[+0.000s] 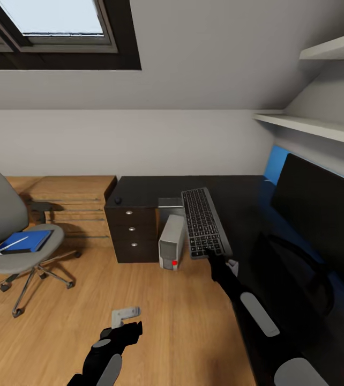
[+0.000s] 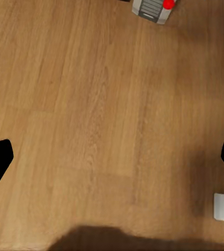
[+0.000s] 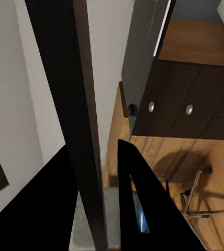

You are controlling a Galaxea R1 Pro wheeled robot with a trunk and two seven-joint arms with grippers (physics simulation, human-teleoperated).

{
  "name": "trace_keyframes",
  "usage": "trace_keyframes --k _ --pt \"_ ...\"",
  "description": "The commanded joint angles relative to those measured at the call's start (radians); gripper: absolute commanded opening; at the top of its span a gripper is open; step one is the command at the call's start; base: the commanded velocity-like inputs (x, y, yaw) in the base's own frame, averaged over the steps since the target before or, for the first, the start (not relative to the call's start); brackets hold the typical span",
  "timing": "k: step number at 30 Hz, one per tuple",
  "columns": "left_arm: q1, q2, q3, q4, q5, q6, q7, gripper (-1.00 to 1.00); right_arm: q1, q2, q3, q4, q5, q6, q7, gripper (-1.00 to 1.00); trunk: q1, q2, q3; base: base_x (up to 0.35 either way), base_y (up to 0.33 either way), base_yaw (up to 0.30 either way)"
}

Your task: In the bedroom, organize the workspace by keeping the computer under the desk, ensuring the monitor is on the desk, placing the keyboard on the desk next to the monitor, placing the mouse on the desk next to the keyboard, moving the folder from the swivel chair onto the desk next to the mouse, stacking the notebook on top of the folder with the pen on top of the notebook, and positioning the swivel chair next to the desk.

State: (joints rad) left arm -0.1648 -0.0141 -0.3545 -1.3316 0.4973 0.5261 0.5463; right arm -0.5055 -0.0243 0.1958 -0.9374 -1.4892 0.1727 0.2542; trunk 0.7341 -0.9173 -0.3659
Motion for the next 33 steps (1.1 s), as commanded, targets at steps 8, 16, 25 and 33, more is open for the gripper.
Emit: trace_keyframes --k 8,16,25,33 --pt "-0.001 0.000 -0.001 -0.001 0.010 0.002 0.009 1.00 -0.001 -0.002 0.008 0.004 -0.113 0.004 0.001 -1.00 -0.031 0.055 0.024 -0.227 -0.278 0.000" --pt "-0.001 0.000 -0.001 -0.003 0.010 0.002 0.009 1.00 -0.001 -0.003 0.011 0.062 -0.113 0.008 -0.001 -1.00 -0.062 0.111 0.049 -0.227 -0.278 0.000" --pt "-0.001 0.001 0.001 -0.005 0.010 0.002 0.010 1.00 -0.002 -0.010 0.004 0.148 -0.107 0.072 0.000 -1.00 -0.081 0.146 0.065 -0.222 -0.272 0.000" --pt "-0.001 0.002 0.011 -0.011 0.011 0.001 0.009 1.00 -0.002 -0.022 0.002 0.158 -0.106 0.071 -0.001 -1.00 -0.081 0.146 0.065 -0.035 -0.046 0.000"
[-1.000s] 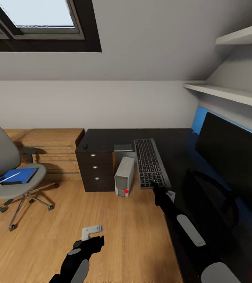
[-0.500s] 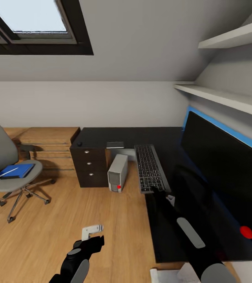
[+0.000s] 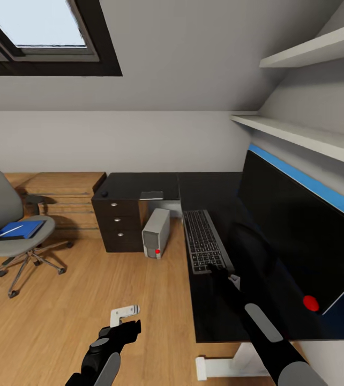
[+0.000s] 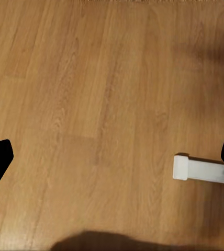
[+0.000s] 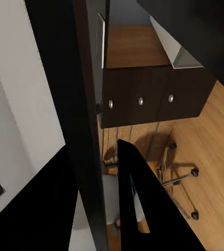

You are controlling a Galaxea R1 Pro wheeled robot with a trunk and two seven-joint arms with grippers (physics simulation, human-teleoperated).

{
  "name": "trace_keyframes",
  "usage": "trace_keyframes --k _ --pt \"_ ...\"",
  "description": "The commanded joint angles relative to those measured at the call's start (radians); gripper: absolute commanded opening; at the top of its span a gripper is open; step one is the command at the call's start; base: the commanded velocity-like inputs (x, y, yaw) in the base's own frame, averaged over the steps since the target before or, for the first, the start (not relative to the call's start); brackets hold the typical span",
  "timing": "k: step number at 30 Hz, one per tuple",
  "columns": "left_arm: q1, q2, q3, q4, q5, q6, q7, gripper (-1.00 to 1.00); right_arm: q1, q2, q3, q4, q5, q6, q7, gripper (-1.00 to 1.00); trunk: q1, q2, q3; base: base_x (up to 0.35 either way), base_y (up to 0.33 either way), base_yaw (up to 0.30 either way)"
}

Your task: In the bedroom, organize the workspace by keeping the computer under the desk, ensuring the monitor is on the desk, placing the keyboard on the desk next to the monitor, placing the mouse on the desk next to the keyboard, moving the folder from the swivel chair onto the desk next to the mouse, stacking the notebook on top of the folder with the pen on top of the notebook, and positioning the swivel chair next to the desk.

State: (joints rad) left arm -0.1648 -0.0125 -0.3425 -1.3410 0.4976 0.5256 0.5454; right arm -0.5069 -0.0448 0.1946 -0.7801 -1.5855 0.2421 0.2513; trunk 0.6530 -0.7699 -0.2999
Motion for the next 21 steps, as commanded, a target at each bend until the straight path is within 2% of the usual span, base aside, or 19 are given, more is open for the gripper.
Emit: trace_keyframes --k 1,13,21 --pt "-0.001 0.000 -0.001 -0.001 0.010 0.001 0.010 1.00 -0.001 -0.001 0.003 0.002 -0.010 0.001 0.002 -1.00 0.000 -0.001 -0.001 -0.003 -0.070 0.000" --pt "-0.001 0.000 -0.001 0.002 0.010 0.001 0.011 1.00 -0.004 -0.003 0.003 0.028 -0.010 -0.003 -0.007 -1.00 0.000 -0.001 -0.001 0.000 -0.188 0.000" --pt "-0.001 0.000 0.001 0.000 0.011 0.001 0.010 1.00 -0.004 0.000 0.003 0.029 -0.010 -0.005 -0.007 -1.00 0.000 -0.001 -0.001 0.000 -0.029 0.000"
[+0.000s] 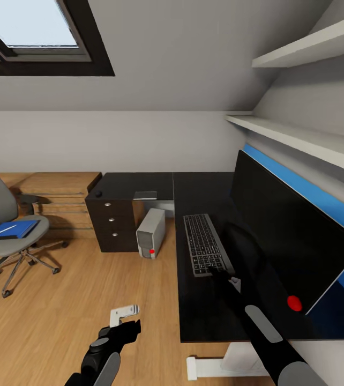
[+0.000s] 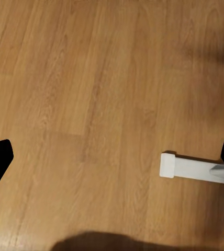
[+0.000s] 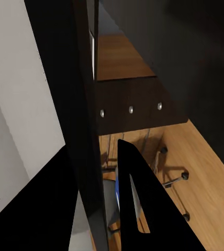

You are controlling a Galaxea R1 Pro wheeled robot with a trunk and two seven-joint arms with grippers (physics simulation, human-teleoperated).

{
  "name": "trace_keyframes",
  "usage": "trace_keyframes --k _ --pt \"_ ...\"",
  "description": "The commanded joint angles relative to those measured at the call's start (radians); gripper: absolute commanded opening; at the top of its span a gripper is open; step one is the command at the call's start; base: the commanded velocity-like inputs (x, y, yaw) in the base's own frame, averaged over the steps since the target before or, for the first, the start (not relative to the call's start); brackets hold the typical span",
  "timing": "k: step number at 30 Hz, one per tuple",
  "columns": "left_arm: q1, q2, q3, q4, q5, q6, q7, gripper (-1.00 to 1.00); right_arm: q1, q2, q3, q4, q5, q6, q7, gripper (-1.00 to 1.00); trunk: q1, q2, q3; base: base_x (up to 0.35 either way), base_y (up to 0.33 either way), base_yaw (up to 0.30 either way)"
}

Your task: In the bedroom, organize the workspace by keeping the computer under the desk, ensuring the monitor is on the desk, placing the keyboard on the desk next to the monitor, placing the mouse on the desk next to the keyboard, moving the folder from the swivel chair onto the desk next to the mouse, stacking the notebook on top of the folder with the pen on top of the notebook, and positioning the swivel chair next to the desk.

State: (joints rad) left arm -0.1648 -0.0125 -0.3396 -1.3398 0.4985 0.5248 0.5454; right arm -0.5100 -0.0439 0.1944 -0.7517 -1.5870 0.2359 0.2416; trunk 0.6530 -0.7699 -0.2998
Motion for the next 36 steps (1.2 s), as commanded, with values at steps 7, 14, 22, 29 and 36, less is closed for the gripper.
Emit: trace_keyframes --k 7,14,22,29,36 --pt "-0.001 -0.003 0.045 -0.018 0.016 0.001 0.014 1.00 -0.001 0.002 0.001 0.002 -0.010 -0.005 0.001 -1.00 0.012 -0.022 -0.011 0.000 -0.001 0.000" --pt "-0.001 -0.004 0.077 -0.019 0.018 0.001 0.013 1.00 -0.001 0.002 -0.001 0.002 -0.011 -0.006 0.001 -1.00 0.039 -0.071 -0.033 0.000 0.000 0.000" --pt "-0.001 -0.004 0.080 -0.018 0.018 0.001 0.013 1.00 -0.001 0.003 -0.001 0.002 -0.011 -0.010 0.002 -1.00 0.069 -0.127 -0.058 0.000 0.000 0.000" --pt "-0.001 -0.004 0.080 -0.018 0.018 0.001 0.012 1.00 -0.001 0.004 -0.001 0.002 -0.013 -0.026 0.002 -1.00 0.073 -0.134 -0.061 0.000 0.000 0.000" --pt "-0.001 -0.004 0.080 -0.018 0.020 0.001 0.011 1.00 -0.001 0.004 -0.001 0.002 -0.014 -0.027 0.002 -1.00 0.073 -0.134 -0.061 0.000 0.000 0.000"
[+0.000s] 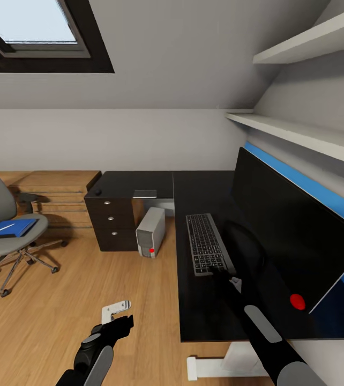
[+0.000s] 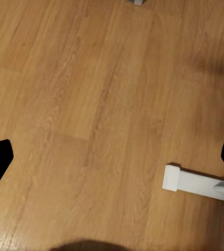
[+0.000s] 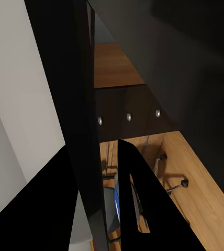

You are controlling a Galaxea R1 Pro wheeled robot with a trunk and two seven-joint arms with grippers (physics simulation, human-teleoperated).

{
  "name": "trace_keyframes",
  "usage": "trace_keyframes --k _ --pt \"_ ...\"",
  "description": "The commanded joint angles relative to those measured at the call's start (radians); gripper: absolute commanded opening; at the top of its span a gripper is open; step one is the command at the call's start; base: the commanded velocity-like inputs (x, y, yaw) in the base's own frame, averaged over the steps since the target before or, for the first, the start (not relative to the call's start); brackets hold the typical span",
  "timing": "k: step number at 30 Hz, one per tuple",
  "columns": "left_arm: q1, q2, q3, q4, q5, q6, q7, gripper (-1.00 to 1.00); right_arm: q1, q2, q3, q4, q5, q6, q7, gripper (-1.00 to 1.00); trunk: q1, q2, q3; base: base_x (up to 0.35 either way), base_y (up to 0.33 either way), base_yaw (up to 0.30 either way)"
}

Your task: In the bedroom, organize the workspace by keeping the computer under the desk, ensuring the monitor is on the desk, placing the keyboard on the desk next to the monitor, placing the mouse on the desk next to the keyboard, moving the folder from the swivel chair onto the desk next to the mouse, stacking the notebook on top of the folder with the pen on top of the notebook, and positioning the swivel chair next to the desk.

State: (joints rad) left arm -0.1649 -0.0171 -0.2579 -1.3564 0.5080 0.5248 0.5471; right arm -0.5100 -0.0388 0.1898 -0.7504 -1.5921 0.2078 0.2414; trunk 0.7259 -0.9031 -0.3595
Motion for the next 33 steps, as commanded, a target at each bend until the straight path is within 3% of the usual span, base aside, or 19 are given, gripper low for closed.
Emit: trace_keyframes --k 1,33 --pt "-0.001 0.000 -0.001 -0.001 0.010 0.001 0.009 1.00 -0.001 -0.001 0.004 0.000 -0.010 0.001 0.002 -1.00 0.000 -0.001 -0.001 0.000 0.000 0.000" --pt "-0.001 0.002 -0.003 0.000 0.010 0.001 0.004 1.00 -0.001 -0.001 -0.001 -0.001 -0.010 -0.047 0.002 -1.00 0.000 -0.001 -0.001 0.016 0.000 0.000"
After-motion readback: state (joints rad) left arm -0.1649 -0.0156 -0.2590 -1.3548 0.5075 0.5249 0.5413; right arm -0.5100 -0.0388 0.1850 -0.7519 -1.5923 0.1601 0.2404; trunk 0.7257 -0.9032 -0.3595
